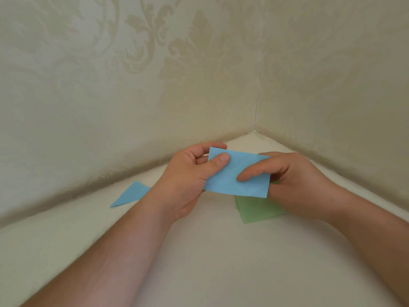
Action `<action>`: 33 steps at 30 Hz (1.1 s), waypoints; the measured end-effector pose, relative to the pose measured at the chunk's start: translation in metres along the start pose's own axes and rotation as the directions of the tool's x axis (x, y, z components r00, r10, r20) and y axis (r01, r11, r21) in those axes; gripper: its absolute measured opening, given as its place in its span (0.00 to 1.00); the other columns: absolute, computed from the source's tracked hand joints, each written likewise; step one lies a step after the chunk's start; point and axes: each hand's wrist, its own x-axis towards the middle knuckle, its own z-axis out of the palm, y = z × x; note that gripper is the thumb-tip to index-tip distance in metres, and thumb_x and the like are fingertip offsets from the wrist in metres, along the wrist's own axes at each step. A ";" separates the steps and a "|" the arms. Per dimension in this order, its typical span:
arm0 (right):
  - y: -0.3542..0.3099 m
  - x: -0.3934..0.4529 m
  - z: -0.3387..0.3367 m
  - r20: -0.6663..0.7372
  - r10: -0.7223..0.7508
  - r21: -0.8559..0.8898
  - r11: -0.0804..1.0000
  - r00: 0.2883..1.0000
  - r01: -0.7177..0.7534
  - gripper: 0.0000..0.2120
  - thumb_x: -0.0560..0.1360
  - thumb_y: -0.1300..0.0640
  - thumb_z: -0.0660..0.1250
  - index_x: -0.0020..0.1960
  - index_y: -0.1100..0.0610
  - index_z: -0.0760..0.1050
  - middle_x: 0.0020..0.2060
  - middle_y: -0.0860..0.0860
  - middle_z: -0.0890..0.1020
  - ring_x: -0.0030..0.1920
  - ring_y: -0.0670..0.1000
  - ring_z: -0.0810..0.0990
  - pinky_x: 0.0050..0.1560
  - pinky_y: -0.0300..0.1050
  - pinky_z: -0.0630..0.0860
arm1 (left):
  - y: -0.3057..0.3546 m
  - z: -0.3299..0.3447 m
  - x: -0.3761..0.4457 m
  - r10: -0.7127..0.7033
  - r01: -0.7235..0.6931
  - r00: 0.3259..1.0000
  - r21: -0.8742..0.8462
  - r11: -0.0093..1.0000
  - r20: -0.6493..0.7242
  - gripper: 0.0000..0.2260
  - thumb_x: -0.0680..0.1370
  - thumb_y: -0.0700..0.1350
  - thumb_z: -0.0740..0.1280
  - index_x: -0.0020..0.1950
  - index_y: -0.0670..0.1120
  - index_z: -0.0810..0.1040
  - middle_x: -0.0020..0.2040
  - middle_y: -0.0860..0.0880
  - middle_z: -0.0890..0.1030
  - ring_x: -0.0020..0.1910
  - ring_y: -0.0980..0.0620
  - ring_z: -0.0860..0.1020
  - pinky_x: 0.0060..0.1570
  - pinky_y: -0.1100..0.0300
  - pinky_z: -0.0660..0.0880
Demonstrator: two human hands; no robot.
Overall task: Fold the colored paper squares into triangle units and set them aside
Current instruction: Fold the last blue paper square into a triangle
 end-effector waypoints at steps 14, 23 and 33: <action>0.001 0.006 0.000 -0.063 -0.025 0.096 0.995 0.998 0.031 0.06 0.69 0.47 0.79 0.40 0.48 0.86 0.44 0.51 0.84 0.44 0.56 0.82 0.42 0.51 0.76 | -0.002 0.006 -0.003 -0.010 0.010 1.000 0.003 1.000 0.020 0.04 0.80 0.41 0.70 0.52 0.46 0.84 0.46 0.45 0.86 0.43 0.49 0.83 0.45 0.53 0.79; 0.000 0.007 -0.001 -0.162 0.129 0.150 0.983 0.978 -0.105 0.20 0.59 0.45 0.81 0.36 0.61 0.81 0.31 0.61 0.77 0.32 0.52 0.71 0.34 0.49 0.66 | -0.007 0.012 -0.007 0.018 -0.022 0.998 0.074 0.997 0.063 0.04 0.80 0.40 0.70 0.50 0.48 0.85 0.45 0.46 0.85 0.43 0.49 0.84 0.41 0.56 0.80; 0.000 0.007 0.000 -0.205 0.194 0.157 0.974 0.959 -0.164 0.15 0.66 0.54 0.83 0.35 0.62 0.79 0.29 0.51 0.75 0.30 0.49 0.70 0.30 0.42 0.65 | -0.014 0.015 -0.007 0.176 -0.178 0.984 0.261 0.949 0.034 0.06 0.78 0.46 0.74 0.52 0.56 0.87 0.46 0.50 0.85 0.47 0.43 0.82 0.54 0.41 0.80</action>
